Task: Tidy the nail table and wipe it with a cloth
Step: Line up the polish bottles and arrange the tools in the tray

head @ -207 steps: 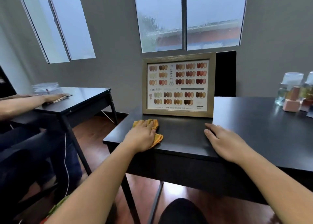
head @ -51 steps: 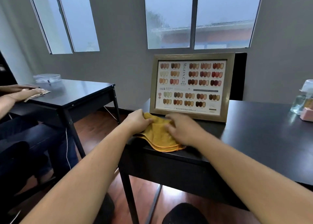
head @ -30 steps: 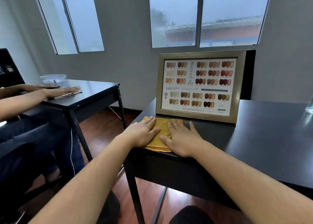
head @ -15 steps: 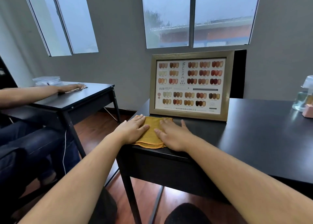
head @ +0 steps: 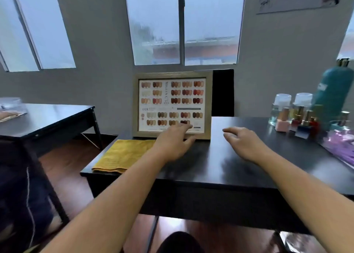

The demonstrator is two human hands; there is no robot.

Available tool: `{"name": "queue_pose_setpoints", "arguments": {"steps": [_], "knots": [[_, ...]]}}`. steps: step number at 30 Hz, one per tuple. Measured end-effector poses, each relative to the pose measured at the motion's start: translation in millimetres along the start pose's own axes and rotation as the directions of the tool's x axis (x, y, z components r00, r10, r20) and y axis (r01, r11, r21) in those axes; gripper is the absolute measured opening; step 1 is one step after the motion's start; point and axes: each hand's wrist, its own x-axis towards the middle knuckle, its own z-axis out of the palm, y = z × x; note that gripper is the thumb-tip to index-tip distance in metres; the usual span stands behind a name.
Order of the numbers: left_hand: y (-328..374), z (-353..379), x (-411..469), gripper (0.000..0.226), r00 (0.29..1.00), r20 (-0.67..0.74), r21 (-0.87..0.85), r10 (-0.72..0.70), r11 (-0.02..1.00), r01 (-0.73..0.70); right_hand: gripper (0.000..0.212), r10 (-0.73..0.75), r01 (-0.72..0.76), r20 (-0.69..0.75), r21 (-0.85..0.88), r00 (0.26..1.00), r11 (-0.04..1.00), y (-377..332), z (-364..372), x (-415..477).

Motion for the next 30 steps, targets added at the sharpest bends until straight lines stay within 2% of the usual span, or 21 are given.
{"name": "queue_pose_setpoints", "arguments": {"steps": [4,8,12,16,22,26,30], "knots": [[49,40,21,0.055,0.992,0.092,-0.023,0.089,0.996,-0.087,0.042,0.09,-0.085,0.056,-0.079,0.994,0.993,40,-28,-20],[91,73,47,0.056,0.98,0.154,0.007,0.127,0.991,-0.13,0.042,0.127,-0.119,0.035,-0.178,0.991,0.977,74,-60,-31],[142,85,90,0.057,0.969,0.158,-0.002,0.19,0.981,-0.193,0.027,0.07,-0.111,-0.173,-0.24,0.982,0.964,97,-115,-20],[190,80,145,0.056,0.96,0.08,-0.064,0.269,0.962,-0.264,0.019,0.056,-0.167,-0.394,-0.254,0.917,0.953,110,-186,8],[256,88,233,0.06,0.936,0.055,-0.081,0.349,0.935,-0.344,0.02,0.116,-0.237,-0.502,-0.185,0.857,0.954,156,-258,57],[280,106,285,0.062,0.924,0.068,-0.04,0.377,0.926,-0.375,0.042,0.175,-0.288,-0.55,-0.125,0.816,0.949,198,-277,94],[297,118,328,0.066,0.906,0.125,-0.003,0.404,0.914,-0.407,0.083,0.286,-0.313,-0.455,0.015,0.843,0.95,226,-286,123]]}}
